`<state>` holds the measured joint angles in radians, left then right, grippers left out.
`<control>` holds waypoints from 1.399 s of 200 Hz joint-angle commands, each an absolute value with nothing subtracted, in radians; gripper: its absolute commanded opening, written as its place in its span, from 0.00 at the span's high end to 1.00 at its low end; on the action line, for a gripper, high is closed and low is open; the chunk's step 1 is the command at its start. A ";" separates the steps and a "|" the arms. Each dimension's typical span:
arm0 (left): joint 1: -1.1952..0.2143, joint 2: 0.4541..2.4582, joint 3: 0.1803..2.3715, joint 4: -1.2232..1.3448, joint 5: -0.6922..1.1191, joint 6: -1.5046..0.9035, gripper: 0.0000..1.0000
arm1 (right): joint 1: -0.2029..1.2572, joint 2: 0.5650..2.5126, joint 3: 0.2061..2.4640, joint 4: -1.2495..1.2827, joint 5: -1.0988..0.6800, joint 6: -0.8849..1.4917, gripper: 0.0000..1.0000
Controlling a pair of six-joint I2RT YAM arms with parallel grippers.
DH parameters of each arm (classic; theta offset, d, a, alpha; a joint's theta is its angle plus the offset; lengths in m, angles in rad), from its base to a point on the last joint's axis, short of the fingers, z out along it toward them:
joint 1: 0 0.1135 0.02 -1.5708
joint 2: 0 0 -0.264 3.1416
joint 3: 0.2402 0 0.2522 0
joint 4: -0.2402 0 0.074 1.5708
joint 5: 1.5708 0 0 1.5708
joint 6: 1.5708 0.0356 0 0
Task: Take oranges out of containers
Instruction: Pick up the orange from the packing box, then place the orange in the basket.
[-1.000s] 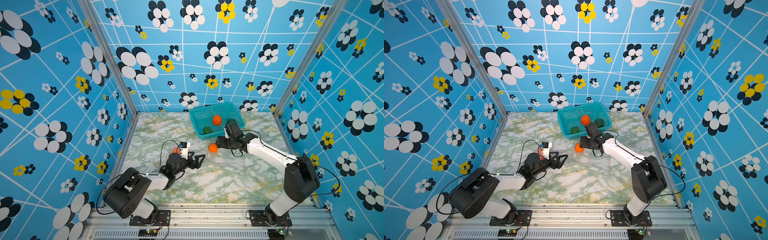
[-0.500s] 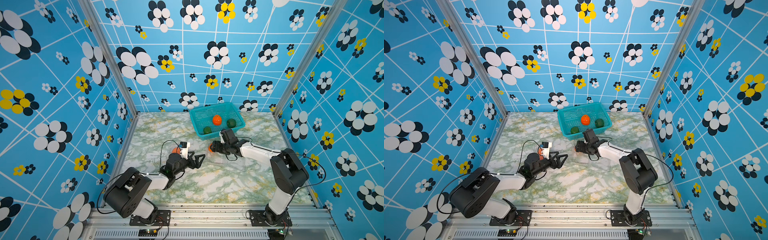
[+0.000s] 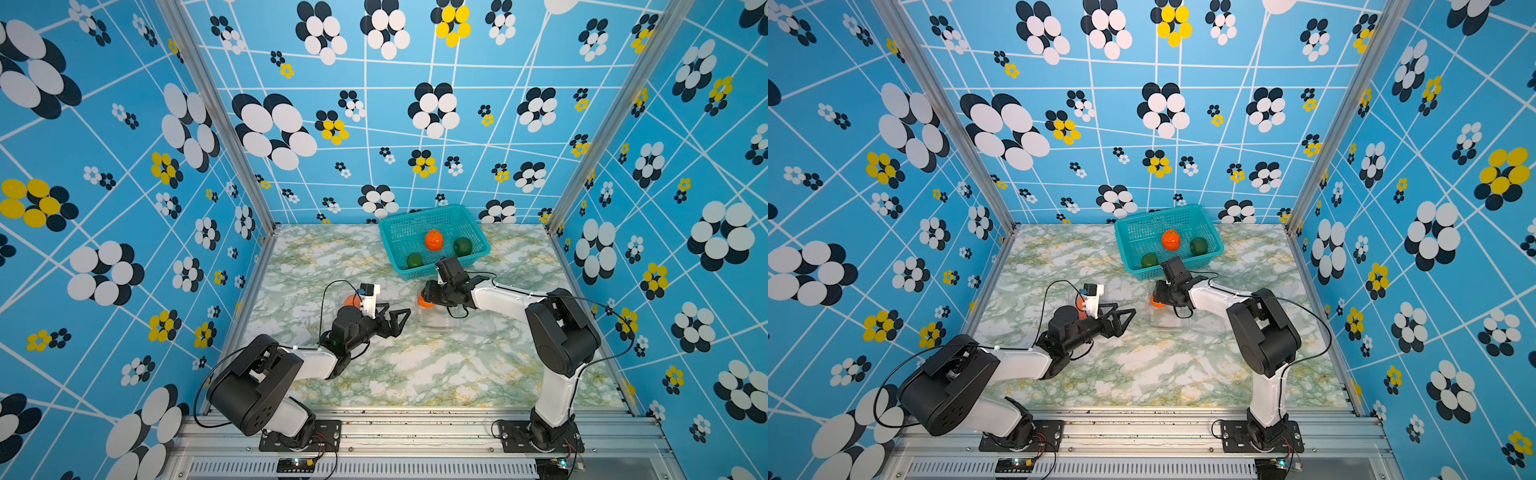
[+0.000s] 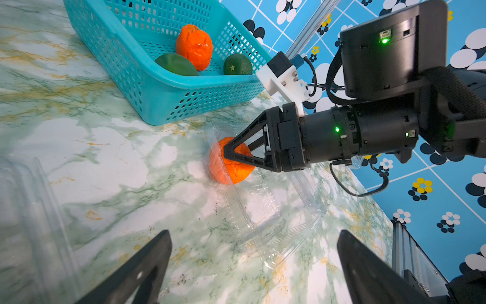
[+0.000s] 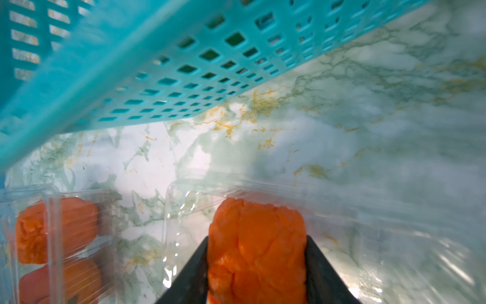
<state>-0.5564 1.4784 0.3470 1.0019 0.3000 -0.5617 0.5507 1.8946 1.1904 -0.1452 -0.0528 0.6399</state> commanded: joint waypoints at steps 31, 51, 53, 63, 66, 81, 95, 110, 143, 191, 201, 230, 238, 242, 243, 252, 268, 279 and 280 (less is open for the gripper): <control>-0.548 1.491 0.324 0.986 0.326 -0.582 0.00 | 0.554 1.814 1.177 -0.209 0.018 0.631 0.55; -0.549 1.486 0.323 0.981 0.321 -0.579 0.01 | 0.553 1.776 1.175 -0.219 0.019 0.641 0.56; -0.548 1.488 0.324 0.982 0.319 -0.578 0.00 | 0.554 1.771 1.175 -0.219 0.021 0.643 0.56; -0.548 1.492 0.323 0.981 0.318 -0.576 0.00 | 0.554 1.746 1.167 -0.215 0.025 0.649 0.56; -0.546 1.493 0.324 0.983 0.318 -0.575 0.01 | 0.553 1.738 1.165 -0.214 0.025 0.650 0.56; -0.545 1.502 0.322 0.992 0.319 -0.576 0.01 | 0.554 1.705 1.162 -0.211 0.024 0.648 0.56; -0.544 1.508 0.322 1.000 0.321 -0.578 0.00 | 0.554 1.683 1.178 -0.233 0.015 0.632 0.57; -0.543 1.511 0.322 1.002 0.321 -0.578 0.00 | 0.553 1.664 1.202 -0.255 0.017 0.616 0.57; -0.541 1.516 0.322 1.002 0.318 -0.575 0.00 | 0.535 1.640 1.271 -0.276 0.014 0.585 0.57; -0.535 1.506 0.320 0.994 0.319 -0.572 0.00 | 0.461 1.766 1.493 -0.309 -0.023 0.560 0.58; -0.534 1.500 0.319 0.988 0.316 -0.568 0.00 | 0.443 1.811 1.553 -0.319 -0.023 0.559 0.58; -0.532 1.495 0.321 0.978 0.312 -0.561 0.00 | 0.396 1.990 1.796 -0.405 -0.024 0.555 0.58; -0.530 1.494 0.321 0.977 0.312 -0.561 0.01 | 0.390 2.038 1.856 -0.431 -0.027 0.552 0.58; -0.530 1.494 0.321 0.977 0.313 -0.560 0.00 | 0.386 2.062 1.892 -0.445 -0.028 0.550 0.58; -0.529 1.493 0.321 0.977 0.313 -0.560 0.00 | 0.386 2.067 1.901 -0.450 -0.029 0.549 0.58; -0.529 1.493 0.321 0.977 0.313 -0.560 0.00 | 0.380 2.118 1.978 -0.499 -0.013 0.546 0.56; -0.528 1.493 0.320 0.975 0.313 -0.560 0.00 | 0.374 2.221 2.130 -0.606 0.006 0.525 0.48; -0.528 1.494 0.321 0.975 0.314 -0.560 0.00 | 0.373 2.280 2.239 -0.694 0.012 0.502 0.39; -0.528 1.495 0.321 0.975 0.314 -0.560 0.00 | 0.373 2.285 2.249 -0.701 0.012 0.500 0.39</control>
